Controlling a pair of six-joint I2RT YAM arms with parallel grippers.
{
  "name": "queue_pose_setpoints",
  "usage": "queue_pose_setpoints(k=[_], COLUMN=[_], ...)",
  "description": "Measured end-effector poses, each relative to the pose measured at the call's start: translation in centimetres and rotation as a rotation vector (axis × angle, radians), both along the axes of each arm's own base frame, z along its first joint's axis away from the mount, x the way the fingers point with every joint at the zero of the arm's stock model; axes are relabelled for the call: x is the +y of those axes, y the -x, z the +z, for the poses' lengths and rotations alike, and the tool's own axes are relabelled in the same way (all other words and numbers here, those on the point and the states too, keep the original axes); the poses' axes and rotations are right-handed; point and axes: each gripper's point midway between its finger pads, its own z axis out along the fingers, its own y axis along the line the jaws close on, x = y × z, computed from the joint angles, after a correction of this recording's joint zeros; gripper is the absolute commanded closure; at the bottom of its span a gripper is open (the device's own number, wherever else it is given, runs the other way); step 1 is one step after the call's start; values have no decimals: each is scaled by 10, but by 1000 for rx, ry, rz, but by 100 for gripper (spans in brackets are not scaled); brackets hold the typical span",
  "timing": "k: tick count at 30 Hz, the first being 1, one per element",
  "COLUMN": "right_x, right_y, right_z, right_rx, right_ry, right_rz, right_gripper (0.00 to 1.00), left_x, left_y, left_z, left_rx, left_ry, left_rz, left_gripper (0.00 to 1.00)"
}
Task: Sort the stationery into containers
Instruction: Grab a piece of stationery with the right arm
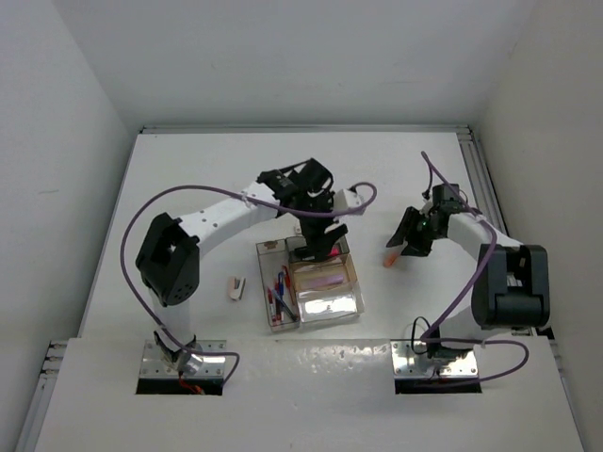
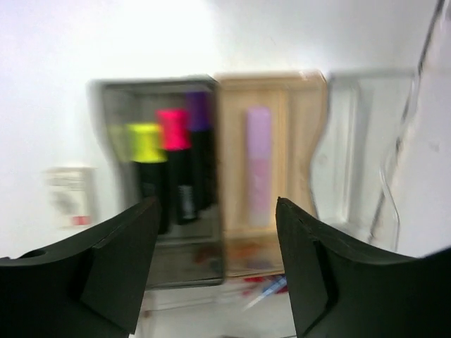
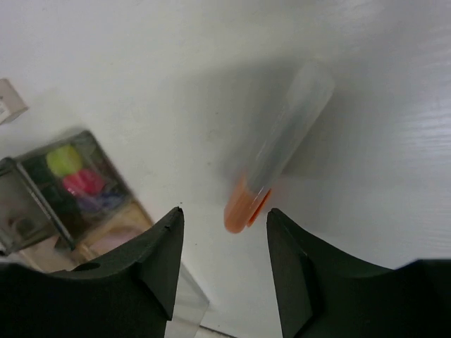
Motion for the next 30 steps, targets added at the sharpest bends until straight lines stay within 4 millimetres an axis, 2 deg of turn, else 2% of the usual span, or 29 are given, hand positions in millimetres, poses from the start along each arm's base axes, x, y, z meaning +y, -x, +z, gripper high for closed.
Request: queue_pose_setpoints(k=[4,8,11,12,15,18,21,23,25,26,28,30], right_x=[-7,-9,-4,-2,0,-1,0,5,15,25,49,82], right_y=[-8,-12,-17,-17,-17,-21,-23,-29,-40,-48,-64,-72], right_z=[-7,-13,-22,-26,-36,-35,-32,-23,-4,11,50,94], right_rx=[19,40,66,79,110,92,67,22,-59,-123,-292,-479], right_ry=[95,165,203,211,230,255,274,277,266,256,251,250], right_rz=[-25,-23,6,19,49,84,152,236,343,422,598,793], right_gripper=[53,55,61,69,83,93,97,99,100,100,100,100], left_x=[-1,15,39,49,84,131,175,200,220,227,234,236], left_y=[-36,-63,-78,-83,-99,-112,-119,-120,-120,-117,-107,-95], left_z=[59,115,138,141,139,121,101,91,86,84,84,85], left_rx=[-105,-193,-216,-215,-180,-107,-26,17,38,46,52,57], left_ry=[117,219,263,274,294,299,301,304,308,311,323,334], left_rz=[92,186,265,297,410,550,675,739,787,801,813,812], left_gripper=[24,24,24,25,25,26,28,28,29,29,29,29])
